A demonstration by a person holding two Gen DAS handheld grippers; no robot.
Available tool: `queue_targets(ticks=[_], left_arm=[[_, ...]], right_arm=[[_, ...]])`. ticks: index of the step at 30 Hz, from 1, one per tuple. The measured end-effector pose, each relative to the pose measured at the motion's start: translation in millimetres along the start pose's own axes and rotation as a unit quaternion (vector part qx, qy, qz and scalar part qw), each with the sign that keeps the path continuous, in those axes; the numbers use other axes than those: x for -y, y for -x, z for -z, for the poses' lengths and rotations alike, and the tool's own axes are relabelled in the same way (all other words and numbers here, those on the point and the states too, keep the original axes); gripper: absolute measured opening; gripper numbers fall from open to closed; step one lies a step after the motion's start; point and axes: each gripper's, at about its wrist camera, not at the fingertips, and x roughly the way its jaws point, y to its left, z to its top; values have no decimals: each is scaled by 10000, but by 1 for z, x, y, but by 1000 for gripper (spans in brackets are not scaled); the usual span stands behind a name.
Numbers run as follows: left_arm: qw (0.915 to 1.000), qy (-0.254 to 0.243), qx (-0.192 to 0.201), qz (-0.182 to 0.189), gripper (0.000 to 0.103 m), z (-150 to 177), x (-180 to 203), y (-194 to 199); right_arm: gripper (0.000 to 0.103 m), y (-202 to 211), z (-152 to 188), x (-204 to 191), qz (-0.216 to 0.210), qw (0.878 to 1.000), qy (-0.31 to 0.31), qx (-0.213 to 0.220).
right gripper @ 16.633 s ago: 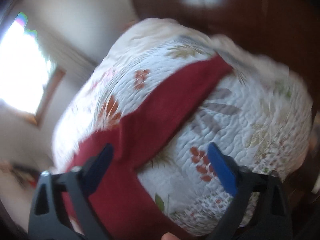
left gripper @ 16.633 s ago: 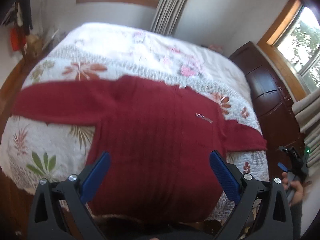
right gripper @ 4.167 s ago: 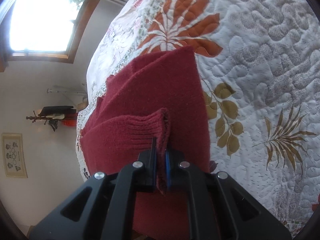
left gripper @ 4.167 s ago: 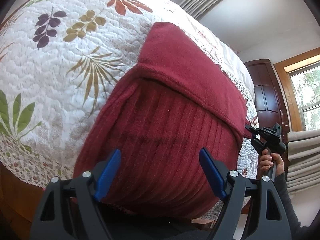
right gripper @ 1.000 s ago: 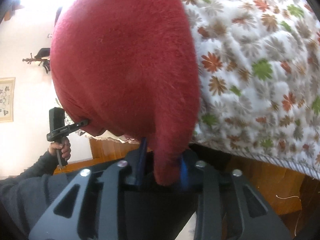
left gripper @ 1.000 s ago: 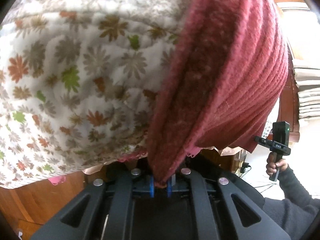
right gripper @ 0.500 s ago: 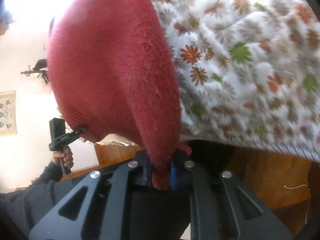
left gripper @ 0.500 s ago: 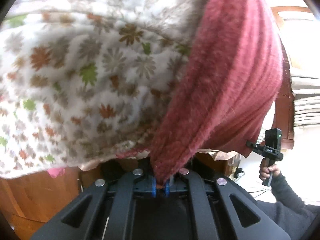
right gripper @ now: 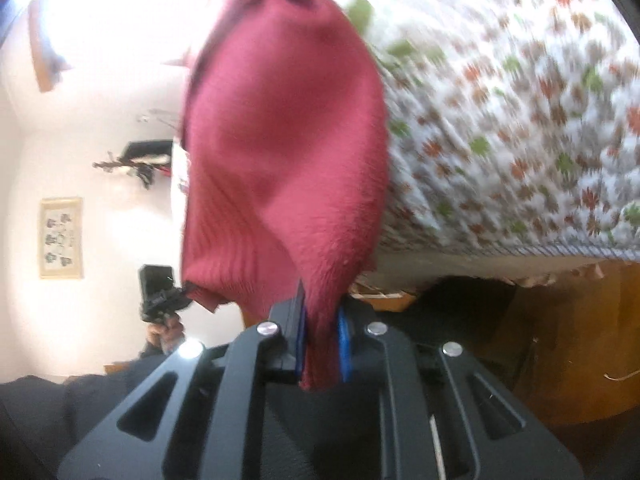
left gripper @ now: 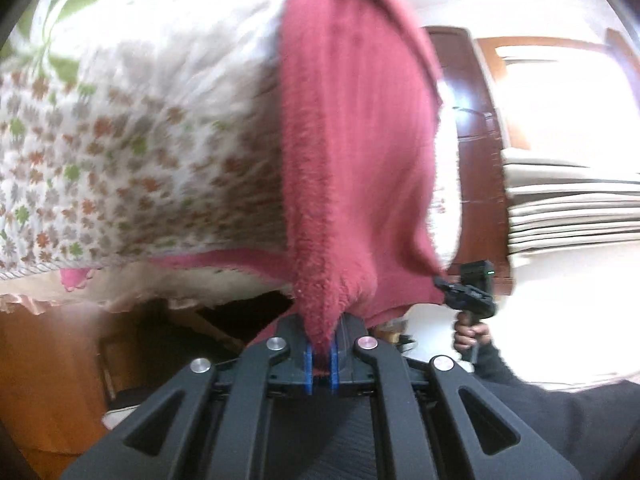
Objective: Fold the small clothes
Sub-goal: 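Lower the folded hem onto the sweater and open both grippers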
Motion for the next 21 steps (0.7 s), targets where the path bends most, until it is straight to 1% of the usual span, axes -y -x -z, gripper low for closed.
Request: queue_targets(ticks=[1,3,5,6,7,9,11,12,14,15,16,17,18,20,21], left_arm=[[9999,18,39,96,5,-2,2,4],[9985,124,238,471,5,-4,13,17],[9944,255,516,885,5,-14,18,32],[9925,313,613,1013,5,-19,18,37],[9886,403,781,1220,5,-26,20,42],[9824,569,1000,1472,5,-37,27,42],[9739,816,1248,1713,5,-58,26,41],[9711,907,1331,1762,5,-64,25,38],[9620,1204,1612,1844,5,-86,17,34],[9557,1411,1750,1899,5,-97,11,30],[9472,1667,1908,1966,5,-111,3,25],[9424,1830,1992,1969,6,-119,-1,22],[9381,2000,2046,1953,6,-128,-4,17],[9327,2294,2086,1844,7,-146,-11,7],[9303,2402,2078,1837,8,-153,-14,3]], right_arm=[[11,12,-8,-1,-96,9999,10,74],[10,28,-19,-13,-318,9991,32,284],[9,35,-30,-25,-490,9979,50,432],[9,40,-38,-29,-562,9971,56,510],[9,45,-47,-34,-627,9961,44,612],[9,49,-69,-42,-762,9943,25,751],[9,49,-90,-47,-791,9936,-1,809],[9,48,-98,-49,-796,9934,-12,826],[9,39,-127,-51,-726,9937,-103,847],[9,35,-137,-50,-690,9939,-145,847],[9,30,-151,-48,-638,9942,-227,831],[9,25,-163,-47,-588,9946,-294,799],[14,19,-177,-47,-482,9953,-364,754],[24,10,-191,-49,-361,9954,-454,759],[32,9,-200,-50,-353,9952,-487,767]])
